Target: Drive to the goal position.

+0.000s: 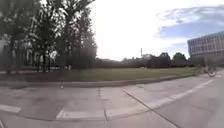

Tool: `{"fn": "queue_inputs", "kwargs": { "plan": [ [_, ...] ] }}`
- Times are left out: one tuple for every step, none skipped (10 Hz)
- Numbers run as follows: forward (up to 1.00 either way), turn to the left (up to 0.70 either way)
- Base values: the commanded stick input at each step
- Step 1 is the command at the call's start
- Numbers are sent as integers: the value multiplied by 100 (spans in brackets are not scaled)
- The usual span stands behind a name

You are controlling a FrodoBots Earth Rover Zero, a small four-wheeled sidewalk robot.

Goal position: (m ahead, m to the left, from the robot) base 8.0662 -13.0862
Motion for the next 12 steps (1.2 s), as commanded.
{"fn": "queue_inputs", "kwargs": {
  "plan": [
    [70,0],
    [70,-1],
    [70,-11],
    [70,-12],
    [70,-12],
    [70,-13],
    [70,-35],
    [70,-35],
    [70,-35],
    [70,-35],
    [70,-35],
    [70,-35]
  ]
}}
